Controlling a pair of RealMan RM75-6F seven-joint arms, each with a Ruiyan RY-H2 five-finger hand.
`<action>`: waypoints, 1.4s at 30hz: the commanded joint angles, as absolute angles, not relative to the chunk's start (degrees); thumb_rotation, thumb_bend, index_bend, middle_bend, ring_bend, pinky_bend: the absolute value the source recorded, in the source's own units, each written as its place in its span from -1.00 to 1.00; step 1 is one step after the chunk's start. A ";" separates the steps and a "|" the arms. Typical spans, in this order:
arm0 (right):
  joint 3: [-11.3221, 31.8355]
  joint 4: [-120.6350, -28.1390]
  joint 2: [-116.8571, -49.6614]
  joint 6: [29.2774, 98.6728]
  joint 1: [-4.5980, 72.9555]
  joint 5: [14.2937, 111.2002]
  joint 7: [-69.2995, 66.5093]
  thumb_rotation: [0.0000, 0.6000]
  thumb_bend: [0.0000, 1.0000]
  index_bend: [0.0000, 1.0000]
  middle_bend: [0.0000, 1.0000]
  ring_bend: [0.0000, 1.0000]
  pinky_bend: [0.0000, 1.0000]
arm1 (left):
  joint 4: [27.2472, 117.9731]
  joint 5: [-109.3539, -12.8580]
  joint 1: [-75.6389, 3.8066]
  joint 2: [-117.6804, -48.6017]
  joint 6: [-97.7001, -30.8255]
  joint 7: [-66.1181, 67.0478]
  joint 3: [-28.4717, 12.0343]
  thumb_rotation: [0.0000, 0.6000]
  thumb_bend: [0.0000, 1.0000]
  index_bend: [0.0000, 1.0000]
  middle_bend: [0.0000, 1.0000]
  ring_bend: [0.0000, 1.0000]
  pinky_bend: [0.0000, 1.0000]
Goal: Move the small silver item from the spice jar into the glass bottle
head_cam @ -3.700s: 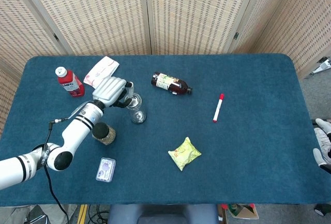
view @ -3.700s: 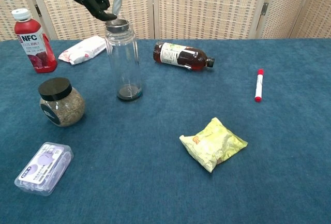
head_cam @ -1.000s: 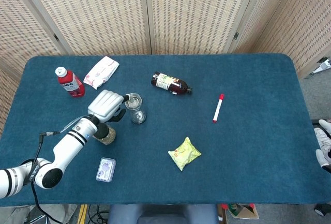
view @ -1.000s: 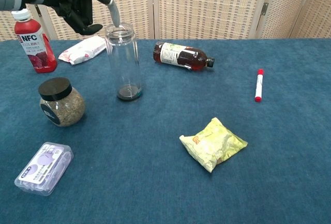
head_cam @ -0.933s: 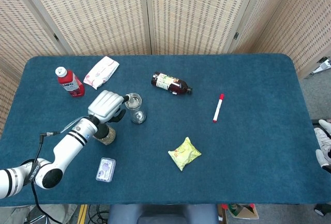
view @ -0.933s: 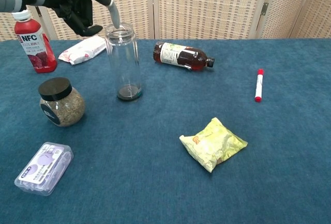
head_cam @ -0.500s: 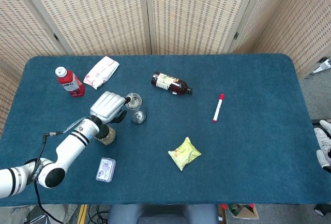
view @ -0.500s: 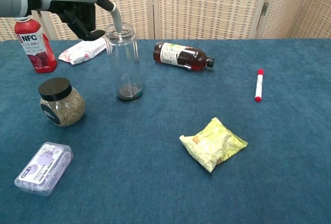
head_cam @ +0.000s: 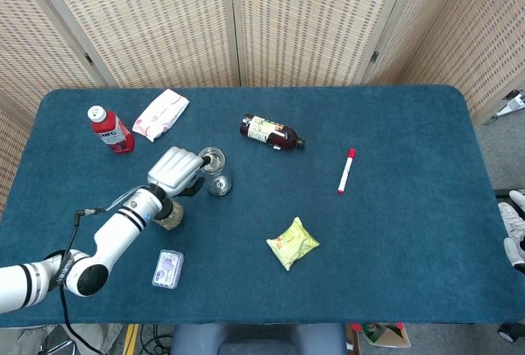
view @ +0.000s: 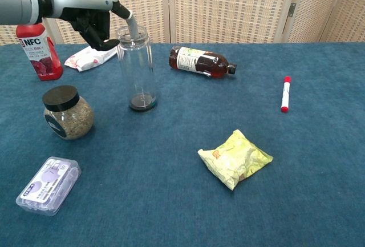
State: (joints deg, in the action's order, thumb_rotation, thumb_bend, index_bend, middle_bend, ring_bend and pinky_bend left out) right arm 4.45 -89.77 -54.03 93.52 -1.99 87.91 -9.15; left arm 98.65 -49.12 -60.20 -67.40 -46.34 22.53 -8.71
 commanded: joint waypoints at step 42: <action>4.49 -89.28 -54.23 93.89 -2.36 87.97 -9.74 1.00 -0.27 -0.69 -0.56 -0.80 -0.57 | 98.08 -47.51 -60.85 -66.76 -47.55 21.97 -9.92 1.00 0.09 -0.34 1.00 0.97 1.00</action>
State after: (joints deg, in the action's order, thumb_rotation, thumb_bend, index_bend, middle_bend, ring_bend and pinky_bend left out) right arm 4.49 -89.28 -54.24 93.88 -2.35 87.97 -9.74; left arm 98.57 -47.77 -60.61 -66.32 -47.76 21.72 -10.01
